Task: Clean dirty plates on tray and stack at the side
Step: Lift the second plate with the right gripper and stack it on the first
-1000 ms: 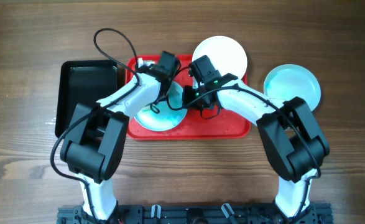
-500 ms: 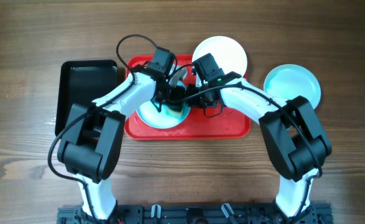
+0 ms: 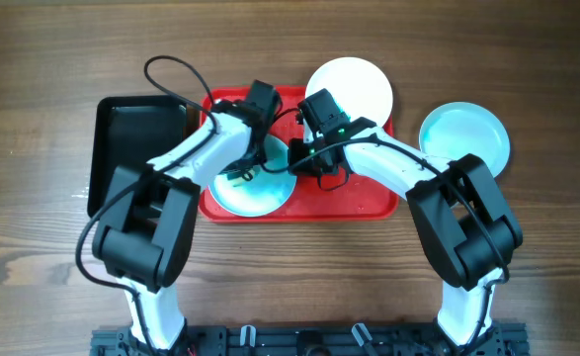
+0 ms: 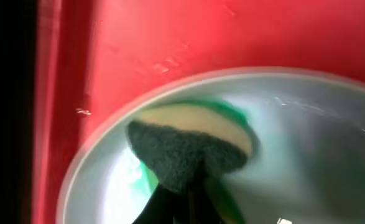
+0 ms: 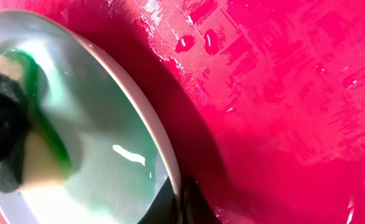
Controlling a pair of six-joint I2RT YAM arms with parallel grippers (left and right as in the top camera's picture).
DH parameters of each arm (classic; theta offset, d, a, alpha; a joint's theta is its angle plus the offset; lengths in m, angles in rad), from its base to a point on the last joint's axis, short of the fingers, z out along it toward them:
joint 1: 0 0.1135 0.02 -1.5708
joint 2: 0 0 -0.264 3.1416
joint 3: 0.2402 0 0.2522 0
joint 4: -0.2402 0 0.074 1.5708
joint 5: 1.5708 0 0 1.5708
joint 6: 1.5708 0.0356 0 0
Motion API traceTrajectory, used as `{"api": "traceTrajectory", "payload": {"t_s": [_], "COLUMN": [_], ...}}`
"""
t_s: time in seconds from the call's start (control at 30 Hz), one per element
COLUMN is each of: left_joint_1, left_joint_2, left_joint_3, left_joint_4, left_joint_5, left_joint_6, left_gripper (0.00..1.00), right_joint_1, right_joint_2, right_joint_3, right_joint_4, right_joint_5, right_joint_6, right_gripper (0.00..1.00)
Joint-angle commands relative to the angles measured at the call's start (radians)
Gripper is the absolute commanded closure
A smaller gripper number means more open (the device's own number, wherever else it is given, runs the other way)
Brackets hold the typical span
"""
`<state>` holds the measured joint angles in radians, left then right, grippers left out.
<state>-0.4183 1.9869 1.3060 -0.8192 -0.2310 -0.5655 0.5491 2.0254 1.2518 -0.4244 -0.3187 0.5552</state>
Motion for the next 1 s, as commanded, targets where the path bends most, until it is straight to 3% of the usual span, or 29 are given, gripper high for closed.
{"api": "traceTrajectory", "payload": {"t_s": [0.0,0.07,0.23,0.37,0.4,0.53,0.73,0.83,0.97], "left_joint_1": [-0.002,0.008,0.044,0.102,0.115,0.153,0.225,0.255,0.255], "left_joint_2": [0.038,0.038,0.039,0.036,0.034,-0.068,-0.174,-0.172,-0.171], "left_joint_3": [-0.031,-0.031,-0.032,-0.029,-0.019,0.101,0.118,0.118,0.118], "left_joint_4": [-0.008,0.009,0.201,0.332,0.334,0.132,-0.091,-0.093,-0.085], "left_joint_5": [0.648,0.728,0.708,0.271,0.23,0.08,0.163,0.185,0.187], "left_joint_6": [0.321,0.394,0.377,0.157,0.153,0.153,0.154,0.153,0.153], "left_gripper": [0.96,0.96,0.96,0.96,0.96,0.96,0.96,0.96,0.96], "right_joint_1": [-0.006,-0.006,-0.006,-0.006,-0.006,-0.006,-0.006,0.001,0.044], "right_joint_2": [0.029,0.029,0.029,0.029,0.029,0.029,-0.027,-0.164,-0.337], "right_joint_3": [-0.001,-0.001,-0.001,-0.001,-0.001,-0.001,-0.001,-0.001,-0.001], "right_joint_4": [0.0,0.002,0.001,-0.003,-0.003,-0.008,-0.05,-0.206,-0.386], "right_joint_5": [0.011,0.011,0.011,0.011,0.011,0.011,0.019,0.235,0.679], "right_joint_6": [0.01,0.01,0.01,0.009,0.008,0.002,-0.006,-0.033,-0.032], "right_gripper": [0.96,0.96,0.96,0.96,0.96,0.96,0.96,0.96,0.96]}}
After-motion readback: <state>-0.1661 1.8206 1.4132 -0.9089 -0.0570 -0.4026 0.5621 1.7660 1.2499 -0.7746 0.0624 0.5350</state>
